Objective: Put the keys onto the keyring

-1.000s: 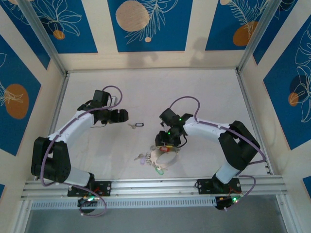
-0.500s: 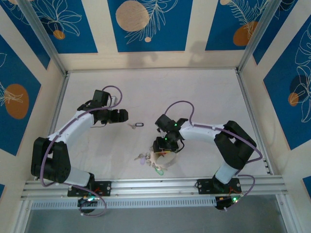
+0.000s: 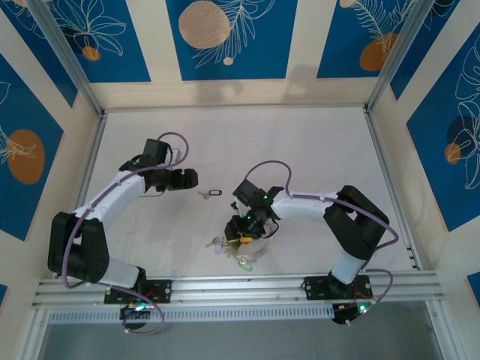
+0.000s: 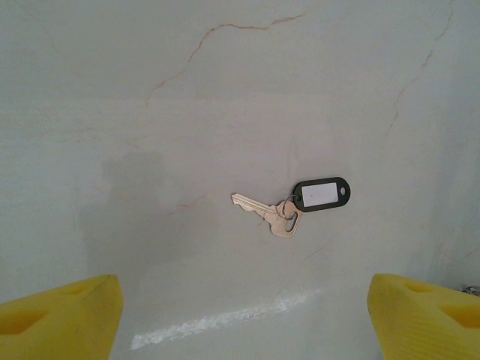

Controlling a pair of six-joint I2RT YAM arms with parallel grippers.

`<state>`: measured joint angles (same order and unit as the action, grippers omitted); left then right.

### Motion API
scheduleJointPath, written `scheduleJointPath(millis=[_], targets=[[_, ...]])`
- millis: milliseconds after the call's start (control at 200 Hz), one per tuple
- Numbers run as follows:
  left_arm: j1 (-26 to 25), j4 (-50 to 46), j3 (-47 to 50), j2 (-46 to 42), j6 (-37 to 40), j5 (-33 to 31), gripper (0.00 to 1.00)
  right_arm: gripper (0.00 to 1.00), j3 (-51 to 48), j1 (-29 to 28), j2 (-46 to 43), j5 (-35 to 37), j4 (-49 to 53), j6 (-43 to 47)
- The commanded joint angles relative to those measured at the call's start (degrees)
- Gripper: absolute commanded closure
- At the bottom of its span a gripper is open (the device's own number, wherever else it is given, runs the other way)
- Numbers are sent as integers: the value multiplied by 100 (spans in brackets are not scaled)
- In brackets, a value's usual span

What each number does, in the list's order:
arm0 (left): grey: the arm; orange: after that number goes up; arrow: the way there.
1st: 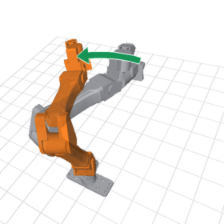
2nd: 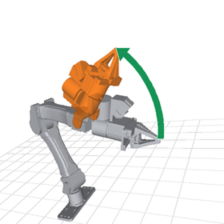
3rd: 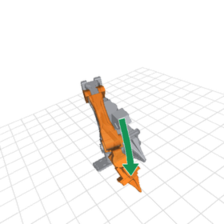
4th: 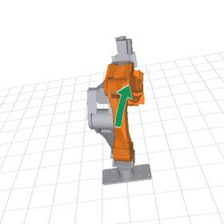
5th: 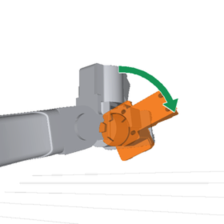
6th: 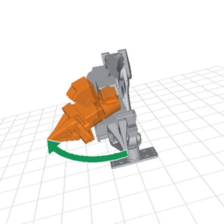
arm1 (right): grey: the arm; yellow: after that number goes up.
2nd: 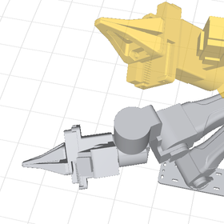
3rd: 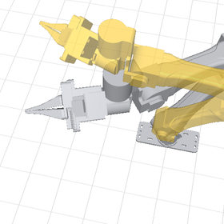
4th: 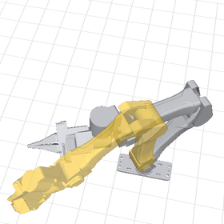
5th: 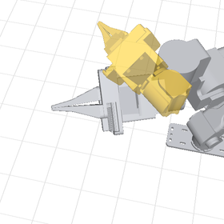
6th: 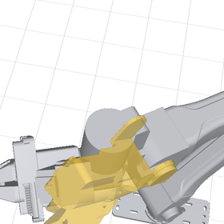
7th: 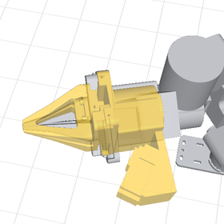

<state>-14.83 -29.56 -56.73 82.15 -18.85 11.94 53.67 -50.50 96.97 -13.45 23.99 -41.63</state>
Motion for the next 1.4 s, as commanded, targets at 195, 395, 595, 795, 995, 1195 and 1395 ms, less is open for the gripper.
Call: scheduleJointPath(millis=[195,395,595,795,995,1195,1395], targets=[[32,-41,-49,-77,150,5,15,48,78,481,-659,608,465,327],[30,-41,-31,-103,153,-26,15,48,-21,179,-349,1001,450,307],[32,-24,-22,-98,136,18,15,47,-93,-163,-107,940,201,40],[24,-23,-14,-124,136,27,15,47,-119,-315,-54,719,-28,-154],[28,-23,-14,-135,130,34,15,47,-120,-374,-83,130,-566,-231],[27,-18,-5,-135,135,36,15,50,-10,-62,-549,663,-10,-152],[26,-1,4,-141,131,31,15,65,444,400,-597,1335,1039,322]])
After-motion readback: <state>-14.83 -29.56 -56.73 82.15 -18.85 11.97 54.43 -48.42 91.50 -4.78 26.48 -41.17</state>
